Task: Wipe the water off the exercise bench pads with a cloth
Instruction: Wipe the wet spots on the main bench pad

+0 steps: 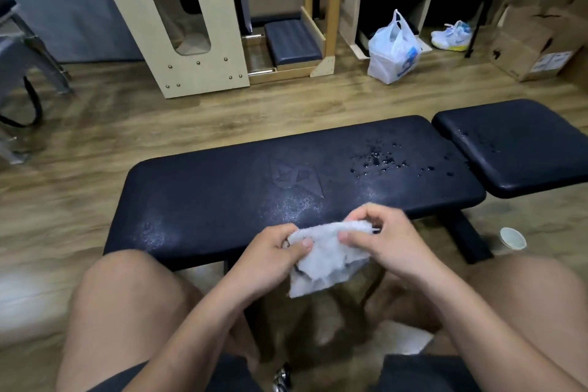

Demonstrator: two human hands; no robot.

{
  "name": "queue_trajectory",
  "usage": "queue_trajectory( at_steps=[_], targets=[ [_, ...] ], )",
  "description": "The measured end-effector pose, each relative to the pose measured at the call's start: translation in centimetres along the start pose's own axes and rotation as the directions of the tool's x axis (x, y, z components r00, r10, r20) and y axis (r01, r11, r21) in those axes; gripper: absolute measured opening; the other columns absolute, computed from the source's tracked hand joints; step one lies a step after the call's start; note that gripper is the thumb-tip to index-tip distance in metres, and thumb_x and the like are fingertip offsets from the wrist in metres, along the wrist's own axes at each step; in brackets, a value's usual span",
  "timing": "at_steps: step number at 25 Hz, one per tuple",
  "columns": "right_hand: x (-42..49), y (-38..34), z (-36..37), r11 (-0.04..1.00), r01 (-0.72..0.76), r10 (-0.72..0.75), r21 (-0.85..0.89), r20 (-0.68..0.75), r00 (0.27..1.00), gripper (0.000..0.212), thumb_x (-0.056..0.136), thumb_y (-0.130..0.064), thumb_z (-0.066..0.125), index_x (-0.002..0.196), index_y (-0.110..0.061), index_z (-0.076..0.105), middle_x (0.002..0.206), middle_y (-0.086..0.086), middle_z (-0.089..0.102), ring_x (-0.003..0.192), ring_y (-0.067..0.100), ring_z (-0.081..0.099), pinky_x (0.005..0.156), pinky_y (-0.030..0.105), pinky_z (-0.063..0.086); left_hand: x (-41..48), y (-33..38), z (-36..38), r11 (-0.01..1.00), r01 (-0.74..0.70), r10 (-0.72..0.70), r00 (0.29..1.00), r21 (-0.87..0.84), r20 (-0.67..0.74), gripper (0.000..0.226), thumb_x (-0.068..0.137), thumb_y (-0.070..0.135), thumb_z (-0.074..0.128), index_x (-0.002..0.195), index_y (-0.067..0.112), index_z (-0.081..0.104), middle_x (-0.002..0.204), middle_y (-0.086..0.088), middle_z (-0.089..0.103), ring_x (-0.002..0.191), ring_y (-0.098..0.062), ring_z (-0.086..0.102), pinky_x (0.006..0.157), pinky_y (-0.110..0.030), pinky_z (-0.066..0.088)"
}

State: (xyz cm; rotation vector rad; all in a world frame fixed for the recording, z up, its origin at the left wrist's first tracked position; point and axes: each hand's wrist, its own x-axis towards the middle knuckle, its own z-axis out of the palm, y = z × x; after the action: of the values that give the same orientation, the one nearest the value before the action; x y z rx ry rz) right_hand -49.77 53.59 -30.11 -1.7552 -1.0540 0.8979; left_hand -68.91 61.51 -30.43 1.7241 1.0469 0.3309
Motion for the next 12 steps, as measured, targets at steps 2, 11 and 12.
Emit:
queue_trajectory(
  at_steps=[2, 11, 12],
  targets=[
    [2.3, -0.3, -0.5, 0.976, -0.053, 0.074, 0.211, -0.096, 0.993, 0.026, 0.074, -0.008, 0.079, 0.095, -0.017, 0.068, 0.078, 0.002, 0.068, 0.068, 0.009, 0.06, 0.065, 0.024, 0.048, 1.2, 0.5, 1.4, 0.988, 0.037, -0.037, 0.999, -0.152, -0.001, 0.025, 0.095, 0.021, 0.062, 0.077, 0.004, 0.061, 0.065, 0.002, 0.057, 0.059, -0.005, 0.049, 0.057, -0.019, 0.038],
    [5.5, 5.1, 8.8, 0.562, -0.048, -0.027, -0.826, -0.076, 0.997, 0.057, 0.088, -0.04, 0.039, 0.126, -0.003, 0.059, 0.132, 0.02, 0.056, 0.124, 0.041, 0.05, 0.105, 0.05, 0.037, 13.6, -7.4, -0.8, 0.646, 0.028, 0.235, 0.943, 0.763, -0.234, 0.062, 0.091, 0.055, 0.031, 0.139, 0.021, 0.051, 0.153, -0.003, 0.043, 0.145, -0.023, 0.033, 0.119, -0.053, 0.019],
    [5.6, 6.0, 9.6, 0.555, 0.007, -0.031, -0.832, -0.012, 0.999, 0.058, 0.087, -0.036, 0.037, 0.129, 0.0, 0.057, 0.135, 0.022, 0.054, 0.127, 0.042, 0.048, 0.108, 0.051, 0.031, 14.1, -8.6, -0.5, 0.631, 0.048, 0.205, 0.952, 0.774, -0.226, 0.063, 0.092, 0.056, 0.028, 0.142, 0.023, 0.048, 0.156, -0.002, 0.039, 0.148, -0.021, 0.028, 0.121, -0.053, 0.015]
  ],
)
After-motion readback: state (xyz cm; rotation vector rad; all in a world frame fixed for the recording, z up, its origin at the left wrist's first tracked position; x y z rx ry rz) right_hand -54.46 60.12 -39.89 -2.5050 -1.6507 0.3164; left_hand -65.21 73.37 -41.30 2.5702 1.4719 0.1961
